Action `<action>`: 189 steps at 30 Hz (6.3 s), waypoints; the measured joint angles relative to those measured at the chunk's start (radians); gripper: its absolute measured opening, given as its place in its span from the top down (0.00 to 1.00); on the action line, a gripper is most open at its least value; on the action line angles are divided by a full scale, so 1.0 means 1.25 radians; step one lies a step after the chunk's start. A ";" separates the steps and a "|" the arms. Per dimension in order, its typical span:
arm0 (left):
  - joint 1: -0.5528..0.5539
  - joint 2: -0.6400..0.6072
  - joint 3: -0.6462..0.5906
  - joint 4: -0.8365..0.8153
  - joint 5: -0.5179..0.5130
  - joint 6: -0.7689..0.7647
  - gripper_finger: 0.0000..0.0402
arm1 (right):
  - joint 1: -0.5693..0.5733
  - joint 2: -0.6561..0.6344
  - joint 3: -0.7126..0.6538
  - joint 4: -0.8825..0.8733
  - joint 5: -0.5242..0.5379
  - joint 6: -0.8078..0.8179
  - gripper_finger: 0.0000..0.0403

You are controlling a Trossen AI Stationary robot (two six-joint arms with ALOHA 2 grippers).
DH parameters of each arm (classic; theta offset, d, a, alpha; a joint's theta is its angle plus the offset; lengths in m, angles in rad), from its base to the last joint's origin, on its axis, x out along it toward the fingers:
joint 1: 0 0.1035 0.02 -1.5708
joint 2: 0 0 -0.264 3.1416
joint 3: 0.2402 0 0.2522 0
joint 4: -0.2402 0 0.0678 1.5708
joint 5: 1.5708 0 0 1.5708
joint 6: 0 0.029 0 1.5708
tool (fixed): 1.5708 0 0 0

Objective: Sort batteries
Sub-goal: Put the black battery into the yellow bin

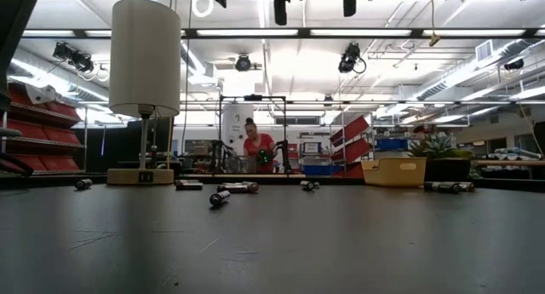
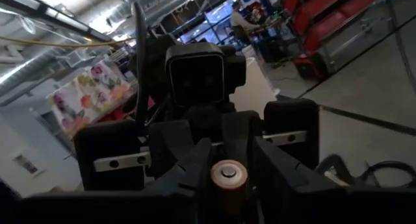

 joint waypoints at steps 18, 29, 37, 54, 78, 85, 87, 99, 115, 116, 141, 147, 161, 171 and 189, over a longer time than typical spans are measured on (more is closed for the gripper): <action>-0.001 -0.001 0.001 -0.107 -0.024 -0.010 0.76 | -0.011 0.000 0.000 -0.069 0.005 -0.014 0.90; 0.027 -0.085 0.001 -0.481 -0.133 0.138 0.60 | -0.101 -0.023 -0.001 -0.245 0.021 -0.040 0.90; 0.015 -0.213 0.001 -0.717 -0.275 0.221 0.60 | -0.178 -0.002 -0.001 -0.606 0.147 -0.143 0.90; -0.127 -0.298 -0.086 -0.745 -0.459 0.217 0.59 | -0.276 0.291 -0.001 -0.717 0.171 -0.246 0.90; -0.176 -0.525 -0.374 -0.634 -0.562 0.050 0.59 | -0.319 0.368 -0.176 -0.647 0.152 -0.234 0.72; -0.175 -0.525 -0.374 -0.632 -0.560 0.064 0.59 | -0.306 0.362 -0.125 -0.736 0.148 -0.239 0.62; -0.172 -0.524 -0.374 -0.621 -0.535 0.076 0.60 | -0.295 0.342 -0.108 -0.754 0.150 -0.241 0.63; -0.068 -0.404 -0.373 -0.412 -0.292 0.104 0.73 | -0.191 0.052 -0.032 -0.674 0.242 -0.220 0.67; -0.070 -0.314 -0.373 -0.209 -0.271 0.062 0.75 | 0.109 -0.035 -0.033 -0.477 0.255 -0.243 0.67; -0.071 -0.314 -0.373 -0.209 -0.282 0.074 0.75 | 0.117 -0.025 -0.033 -0.458 0.236 -0.250 0.67; -0.070 -0.300 -0.373 -0.221 -0.251 0.154 0.75 | 0.162 -0.079 -0.034 -0.498 0.038 -0.404 0.67; -0.070 -0.301 -0.373 -0.221 -0.274 0.155 0.75 | 0.162 -0.077 -0.034 -0.497 0.028 -0.403 0.67; -0.070 -0.301 -0.373 -0.222 -0.277 0.154 0.75 | 0.130 -0.077 -0.034 -0.479 0.154 -0.300 0.67; -0.070 -0.301 -0.373 -0.222 -0.278 0.154 0.75 | 0.111 -0.077 -0.036 -0.484 0.201 -0.224 0.68; -0.070 -0.301 -0.373 -0.222 -0.278 0.154 0.75 | 0.063 -0.077 -0.037 -0.474 0.175 -0.316 0.75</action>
